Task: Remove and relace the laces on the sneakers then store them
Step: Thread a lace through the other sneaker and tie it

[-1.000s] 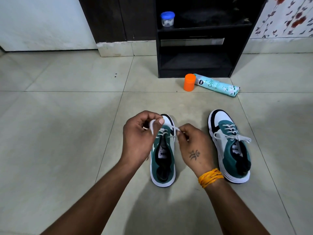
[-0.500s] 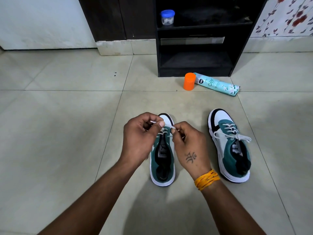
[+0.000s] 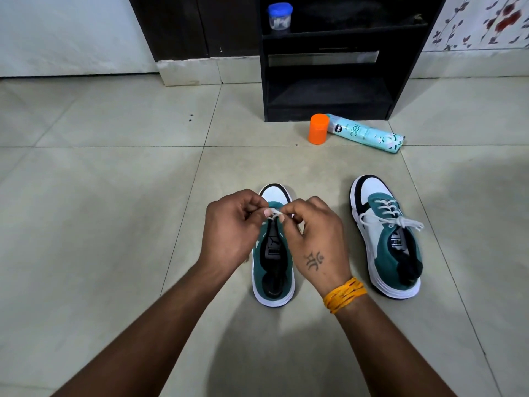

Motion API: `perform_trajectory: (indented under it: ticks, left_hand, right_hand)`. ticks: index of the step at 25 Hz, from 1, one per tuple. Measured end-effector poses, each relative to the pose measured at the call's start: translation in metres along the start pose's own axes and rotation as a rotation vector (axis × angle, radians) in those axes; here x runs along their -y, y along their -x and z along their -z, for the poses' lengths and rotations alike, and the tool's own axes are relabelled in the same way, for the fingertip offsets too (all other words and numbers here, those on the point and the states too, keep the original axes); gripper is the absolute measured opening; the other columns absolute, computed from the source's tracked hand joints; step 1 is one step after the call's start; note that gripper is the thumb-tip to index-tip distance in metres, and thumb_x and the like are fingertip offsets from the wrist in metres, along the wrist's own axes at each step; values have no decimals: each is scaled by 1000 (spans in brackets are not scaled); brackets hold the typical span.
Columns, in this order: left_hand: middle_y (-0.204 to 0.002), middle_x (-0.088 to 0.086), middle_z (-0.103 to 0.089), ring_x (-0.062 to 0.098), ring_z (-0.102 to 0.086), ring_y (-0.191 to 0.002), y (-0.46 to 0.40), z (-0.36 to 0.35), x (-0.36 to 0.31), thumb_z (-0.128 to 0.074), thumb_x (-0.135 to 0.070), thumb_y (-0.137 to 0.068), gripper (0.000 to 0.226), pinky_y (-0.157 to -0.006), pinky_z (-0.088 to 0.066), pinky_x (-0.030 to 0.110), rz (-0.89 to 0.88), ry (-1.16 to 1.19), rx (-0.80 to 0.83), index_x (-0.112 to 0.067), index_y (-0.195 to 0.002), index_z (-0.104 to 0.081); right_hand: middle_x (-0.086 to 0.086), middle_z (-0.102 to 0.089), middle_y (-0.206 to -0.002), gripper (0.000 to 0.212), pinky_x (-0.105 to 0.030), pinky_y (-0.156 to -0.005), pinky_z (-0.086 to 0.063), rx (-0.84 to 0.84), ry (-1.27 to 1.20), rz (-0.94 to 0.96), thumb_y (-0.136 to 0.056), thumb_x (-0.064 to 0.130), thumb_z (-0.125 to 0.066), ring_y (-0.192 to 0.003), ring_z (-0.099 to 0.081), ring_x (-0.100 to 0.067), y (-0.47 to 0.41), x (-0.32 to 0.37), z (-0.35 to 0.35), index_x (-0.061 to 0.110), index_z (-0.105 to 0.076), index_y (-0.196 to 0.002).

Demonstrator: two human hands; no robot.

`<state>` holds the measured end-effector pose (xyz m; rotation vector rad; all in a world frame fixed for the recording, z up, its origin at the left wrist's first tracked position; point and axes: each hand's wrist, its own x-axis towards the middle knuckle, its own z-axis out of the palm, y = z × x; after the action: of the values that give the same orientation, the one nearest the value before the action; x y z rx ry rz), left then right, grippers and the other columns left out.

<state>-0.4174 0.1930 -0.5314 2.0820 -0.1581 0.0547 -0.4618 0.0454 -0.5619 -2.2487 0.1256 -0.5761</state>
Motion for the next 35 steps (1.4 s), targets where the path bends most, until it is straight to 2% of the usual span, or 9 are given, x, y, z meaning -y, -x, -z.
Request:
perform_trajectory:
  ticks: [3, 8, 12, 15, 19, 21, 26, 30, 35]
  left_hand:
    - [-68, -12, -73, 6, -67, -62, 1, 0, 1, -80, -9, -86, 12, -64, -56, 25, 8, 10, 32, -19, -81, -78]
    - [-73, -13, -74, 1, -65, -62, 3, -4, 13, -82, -19, -86, 7, -64, -52, 21, 77, 18, 6, -25, -84, -78]
    - [-87, -15, -72, 3, -60, -65, 15, -12, 33, -87, -41, -77, 26, -67, -47, 23, 101, -216, 57, -31, -99, -76]
    - [-97, -12, -71, 7, -64, -76, 18, -18, 40, -86, -38, -77, 31, -75, -50, 27, 56, -312, 93, -27, -104, -77]
    - [-87, -17, -74, 2, -68, -74, 16, -20, 40, -75, -27, -85, 9, -80, -57, 32, 130, -209, 44, -30, -94, -78]
    - [-83, -20, -74, 3, -70, -75, 16, -19, 41, -73, -26, -87, 9, -81, -58, 33, 226, -125, 23, -31, -90, -79]
    - [-82, -11, -77, 16, -75, -79, 13, -18, 43, -70, -31, -77, 14, -82, -62, 48, 403, 114, 42, -34, -85, -81]
    - [-78, -6, -78, 20, -75, -76, 12, -17, 44, -72, -24, -80, 11, -82, -62, 50, 431, 134, 52, -32, -82, -81]
    - [-80, -6, -78, 20, -76, -77, 12, -14, 42, -71, -40, -74, 17, -81, -63, 47, 402, 118, 77, -31, -85, -81]
  right_hand:
    - [8, -63, -101, 17, -39, -71, -53, 55, -5, 26, -90, 21, -67, -84, -63, -16, -2, 0, -4, 28, -71, -105]
    - [11, -71, -88, 4, -37, -73, -54, 53, -81, -21, -91, 19, -71, -81, -66, -11, -4, -10, -14, 23, -71, -90]
    - [11, -71, -82, 10, -33, -75, -55, 74, -91, -211, -87, 9, -71, -78, -66, -10, -6, -22, -15, 19, -74, -86]
    - [8, -72, -84, 11, -32, -78, -55, 118, -103, -230, -86, 8, -72, -80, -67, -12, -6, -20, -20, 18, -76, -87]
    - [2, -72, -91, 10, -37, -79, -55, 157, -23, -134, -84, 10, -71, -84, -67, -19, -7, -18, -30, 19, -73, -86]
    - [0, -71, -93, 9, -40, -77, -55, 171, 32, -95, -85, 12, -69, -86, -67, -23, -7, -17, -33, 20, -72, -87]
    - [-5, -66, -94, 5, -41, -71, -51, 210, 162, -36, -89, 17, -63, -85, -65, -30, -5, -12, -40, 16, -68, -90]
    - [-11, -64, -96, 8, -41, -69, -48, 207, 182, -63, -90, 17, -60, -85, -63, -35, -3, -10, -44, 12, -67, -91]
    - [-5, -61, -98, 7, -41, -68, -49, 195, 138, -126, -92, 22, -59, -85, -63, -30, 2, -13, -51, 18, -65, -90]
